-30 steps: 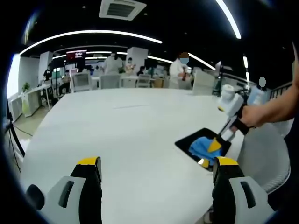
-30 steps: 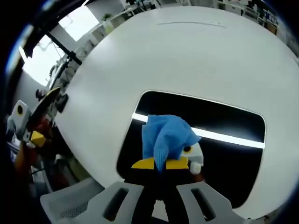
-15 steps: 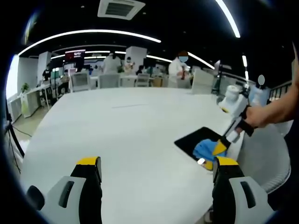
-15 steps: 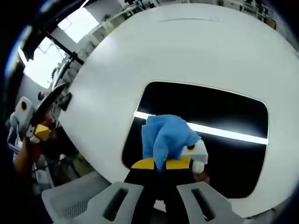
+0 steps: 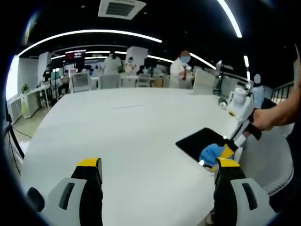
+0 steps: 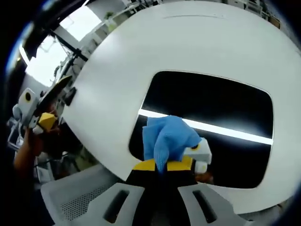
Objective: Wipe the mirror surface with the cleaning cloth until all visible marks leave the cleaned area.
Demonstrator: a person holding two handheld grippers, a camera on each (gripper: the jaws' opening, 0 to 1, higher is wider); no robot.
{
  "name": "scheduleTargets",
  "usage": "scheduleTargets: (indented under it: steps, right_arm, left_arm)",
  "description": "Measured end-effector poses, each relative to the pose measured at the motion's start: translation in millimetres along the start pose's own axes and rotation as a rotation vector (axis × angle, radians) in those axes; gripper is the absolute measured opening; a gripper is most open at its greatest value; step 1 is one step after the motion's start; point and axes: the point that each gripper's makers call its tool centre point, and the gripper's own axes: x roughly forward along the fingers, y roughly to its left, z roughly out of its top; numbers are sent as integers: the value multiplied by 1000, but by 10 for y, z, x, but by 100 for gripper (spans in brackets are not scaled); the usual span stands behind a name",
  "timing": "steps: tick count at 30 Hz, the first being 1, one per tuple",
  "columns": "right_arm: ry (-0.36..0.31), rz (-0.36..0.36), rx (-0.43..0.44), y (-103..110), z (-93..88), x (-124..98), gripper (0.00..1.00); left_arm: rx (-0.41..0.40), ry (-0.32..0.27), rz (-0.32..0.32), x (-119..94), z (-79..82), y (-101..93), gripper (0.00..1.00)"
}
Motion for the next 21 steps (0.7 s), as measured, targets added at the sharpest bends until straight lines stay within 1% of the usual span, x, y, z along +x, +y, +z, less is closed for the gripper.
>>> scheduleTargets:
  steps: [15,21]
  right_arm:
    - [-3,11,14,2,-1,0,0]
    - [-7,23,31,-3,-2,-2,0]
  left_arm:
    - [-5,-9,-6,31,21,-25,100]
    - [0,-9,-2,9,24,-13,100]
